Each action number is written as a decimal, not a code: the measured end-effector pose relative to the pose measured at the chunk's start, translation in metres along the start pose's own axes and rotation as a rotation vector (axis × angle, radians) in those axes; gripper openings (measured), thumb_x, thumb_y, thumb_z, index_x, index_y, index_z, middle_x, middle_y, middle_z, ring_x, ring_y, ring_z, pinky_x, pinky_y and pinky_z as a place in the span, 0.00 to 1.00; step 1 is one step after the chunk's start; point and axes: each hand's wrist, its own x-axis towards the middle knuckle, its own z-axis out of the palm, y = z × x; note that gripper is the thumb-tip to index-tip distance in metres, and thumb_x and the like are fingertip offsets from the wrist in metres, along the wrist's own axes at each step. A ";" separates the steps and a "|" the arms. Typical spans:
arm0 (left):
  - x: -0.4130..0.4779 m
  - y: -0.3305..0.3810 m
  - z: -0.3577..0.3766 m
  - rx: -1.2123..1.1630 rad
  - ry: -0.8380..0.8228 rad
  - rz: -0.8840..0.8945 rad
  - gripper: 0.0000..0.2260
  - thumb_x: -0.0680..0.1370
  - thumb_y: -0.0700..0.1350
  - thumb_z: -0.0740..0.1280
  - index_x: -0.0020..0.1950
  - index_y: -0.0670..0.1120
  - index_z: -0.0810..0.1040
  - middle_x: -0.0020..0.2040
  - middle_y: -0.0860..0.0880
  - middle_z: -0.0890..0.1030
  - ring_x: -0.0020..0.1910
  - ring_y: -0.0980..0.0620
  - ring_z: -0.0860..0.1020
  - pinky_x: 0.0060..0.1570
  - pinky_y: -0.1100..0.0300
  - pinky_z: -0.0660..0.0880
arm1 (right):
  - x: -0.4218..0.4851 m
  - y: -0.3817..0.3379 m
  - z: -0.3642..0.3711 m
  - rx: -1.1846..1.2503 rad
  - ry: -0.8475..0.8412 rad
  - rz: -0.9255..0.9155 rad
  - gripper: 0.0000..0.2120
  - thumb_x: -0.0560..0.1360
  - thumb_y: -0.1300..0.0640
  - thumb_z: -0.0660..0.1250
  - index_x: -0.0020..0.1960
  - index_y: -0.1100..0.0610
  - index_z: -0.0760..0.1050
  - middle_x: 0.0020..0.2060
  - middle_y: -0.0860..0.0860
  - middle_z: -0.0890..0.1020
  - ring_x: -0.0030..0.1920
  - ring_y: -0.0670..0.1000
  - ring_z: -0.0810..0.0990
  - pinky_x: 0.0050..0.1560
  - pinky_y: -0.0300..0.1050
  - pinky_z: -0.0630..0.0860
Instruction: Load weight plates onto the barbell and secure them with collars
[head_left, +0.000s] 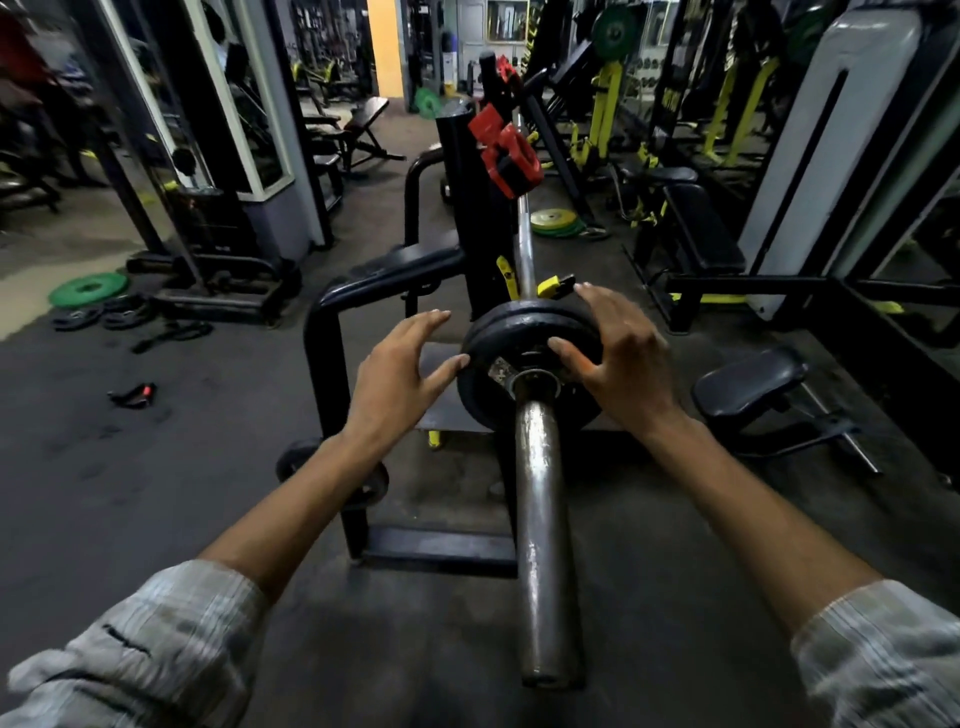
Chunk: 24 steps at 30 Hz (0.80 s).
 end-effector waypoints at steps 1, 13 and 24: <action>-0.001 -0.005 -0.012 0.020 -0.001 0.013 0.25 0.79 0.56 0.71 0.74 0.48 0.74 0.71 0.50 0.78 0.70 0.52 0.76 0.67 0.52 0.76 | 0.008 -0.011 -0.004 -0.003 -0.003 -0.017 0.31 0.77 0.40 0.68 0.73 0.57 0.73 0.68 0.57 0.80 0.67 0.59 0.79 0.64 0.58 0.78; -0.085 -0.151 -0.210 0.233 -0.140 0.022 0.31 0.78 0.64 0.66 0.77 0.50 0.71 0.75 0.49 0.74 0.75 0.50 0.70 0.75 0.52 0.67 | 0.047 -0.240 0.074 -0.096 -0.454 -0.267 0.31 0.78 0.39 0.68 0.75 0.53 0.69 0.73 0.53 0.75 0.70 0.58 0.76 0.64 0.57 0.75; -0.207 -0.342 -0.288 0.280 -0.364 -0.162 0.38 0.76 0.72 0.58 0.81 0.53 0.63 0.80 0.51 0.66 0.81 0.51 0.61 0.79 0.52 0.52 | -0.014 -0.392 0.250 -0.068 -0.730 -0.330 0.38 0.77 0.35 0.67 0.80 0.53 0.64 0.80 0.54 0.65 0.78 0.57 0.68 0.74 0.55 0.68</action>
